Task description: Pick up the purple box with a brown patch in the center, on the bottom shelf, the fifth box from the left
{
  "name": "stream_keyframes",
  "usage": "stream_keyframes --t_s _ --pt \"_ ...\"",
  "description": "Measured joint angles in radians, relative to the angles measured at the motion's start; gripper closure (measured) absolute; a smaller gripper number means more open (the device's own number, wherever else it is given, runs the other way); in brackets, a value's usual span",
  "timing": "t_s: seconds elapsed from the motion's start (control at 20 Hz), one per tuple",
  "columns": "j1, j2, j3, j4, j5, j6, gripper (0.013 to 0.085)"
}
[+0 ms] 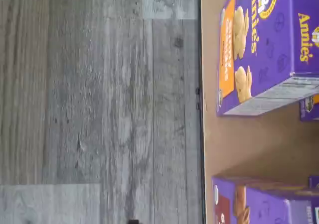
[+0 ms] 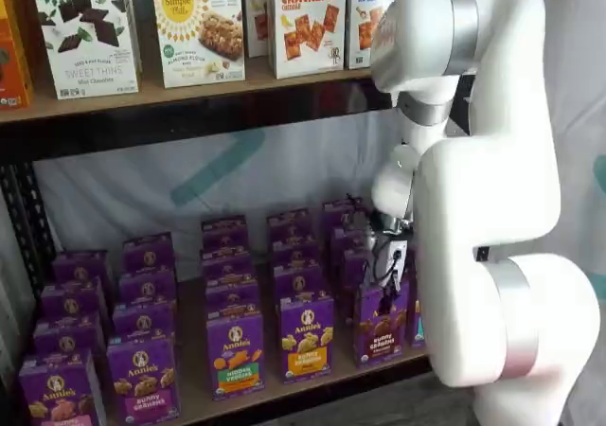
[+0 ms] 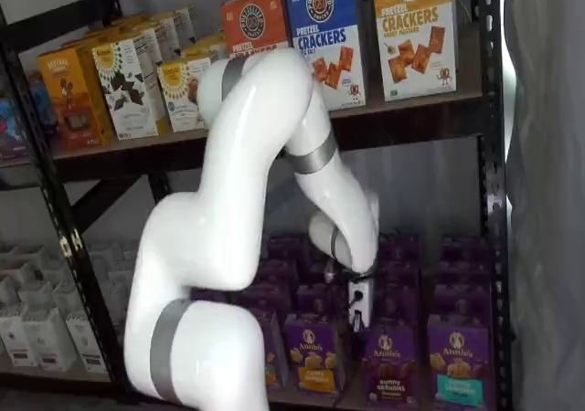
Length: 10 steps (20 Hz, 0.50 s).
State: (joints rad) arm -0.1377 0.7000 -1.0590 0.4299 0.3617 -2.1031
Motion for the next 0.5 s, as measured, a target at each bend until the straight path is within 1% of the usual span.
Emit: stream_keyframes --t_s 0.05,0.1,0.15,0.2,0.3,0.5 --pt "-0.001 0.002 -0.002 -0.018 0.002 0.016 0.013" --pt "-0.006 0.016 -0.021 -0.082 0.009 0.071 0.013" --pt "-0.008 0.026 -0.033 -0.102 0.012 0.087 0.013" --pt "-0.009 0.036 -0.046 -0.111 0.015 0.094 0.013" --pt "-0.01 0.051 -0.064 -0.106 0.017 0.09 0.013" --pt "-0.01 0.076 -0.096 -0.052 0.021 0.041 0.013"
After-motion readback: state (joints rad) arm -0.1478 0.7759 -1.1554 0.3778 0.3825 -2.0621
